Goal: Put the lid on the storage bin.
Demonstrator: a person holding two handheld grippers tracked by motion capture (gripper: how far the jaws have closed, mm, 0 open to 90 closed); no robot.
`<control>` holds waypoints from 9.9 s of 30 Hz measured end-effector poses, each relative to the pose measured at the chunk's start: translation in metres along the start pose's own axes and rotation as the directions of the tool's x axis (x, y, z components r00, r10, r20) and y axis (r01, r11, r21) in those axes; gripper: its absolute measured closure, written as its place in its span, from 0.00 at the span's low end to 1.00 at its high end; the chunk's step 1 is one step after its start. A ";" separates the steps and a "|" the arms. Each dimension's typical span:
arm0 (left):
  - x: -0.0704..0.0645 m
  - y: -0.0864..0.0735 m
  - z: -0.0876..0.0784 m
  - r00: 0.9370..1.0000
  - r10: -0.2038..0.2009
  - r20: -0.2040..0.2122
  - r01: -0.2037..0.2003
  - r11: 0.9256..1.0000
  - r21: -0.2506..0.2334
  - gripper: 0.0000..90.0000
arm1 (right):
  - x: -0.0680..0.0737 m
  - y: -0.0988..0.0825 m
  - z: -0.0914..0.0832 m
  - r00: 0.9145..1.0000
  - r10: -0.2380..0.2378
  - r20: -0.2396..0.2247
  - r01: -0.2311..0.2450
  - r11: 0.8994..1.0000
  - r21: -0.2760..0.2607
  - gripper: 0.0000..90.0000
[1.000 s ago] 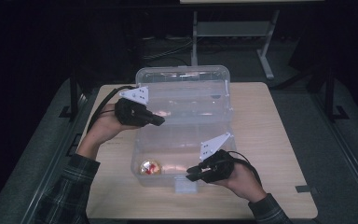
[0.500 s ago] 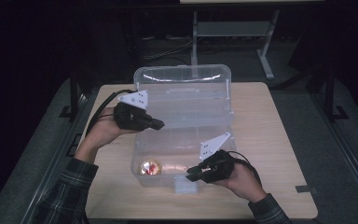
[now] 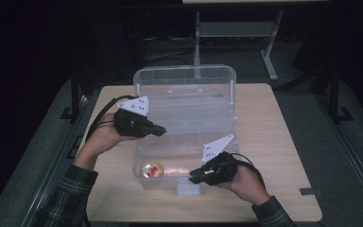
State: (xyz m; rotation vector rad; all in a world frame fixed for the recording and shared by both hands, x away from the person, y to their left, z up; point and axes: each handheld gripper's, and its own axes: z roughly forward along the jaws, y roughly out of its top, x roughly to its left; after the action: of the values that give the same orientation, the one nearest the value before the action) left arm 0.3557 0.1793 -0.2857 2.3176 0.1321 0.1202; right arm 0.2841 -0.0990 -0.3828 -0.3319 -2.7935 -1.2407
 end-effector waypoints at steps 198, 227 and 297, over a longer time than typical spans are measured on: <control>-0.048 -0.076 -0.058 0.922 -0.326 -0.210 0.235 0.900 -0.367 1.00 | -0.033 -0.029 -0.143 0.932 0.261 0.252 -0.135 0.894 -0.427 1.00; -0.072 -0.094 -0.051 0.902 -0.350 -0.254 0.245 0.897 -0.367 1.00 | -0.022 -0.049 -0.140 0.933 0.273 0.234 -0.166 0.905 -0.392 1.00; -0.113 -0.135 -0.021 0.857 -0.393 -0.333 0.302 0.907 -0.293 1.00 | 0.000 -0.098 -0.112 0.937 0.282 0.206 -0.214 0.930 -0.300 1.00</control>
State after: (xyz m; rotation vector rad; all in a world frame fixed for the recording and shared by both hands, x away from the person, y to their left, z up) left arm 0.2328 0.2715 -0.3754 1.9730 0.7023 0.3869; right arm 0.2597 -0.2456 -0.3783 -0.8890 -2.6480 -1.6174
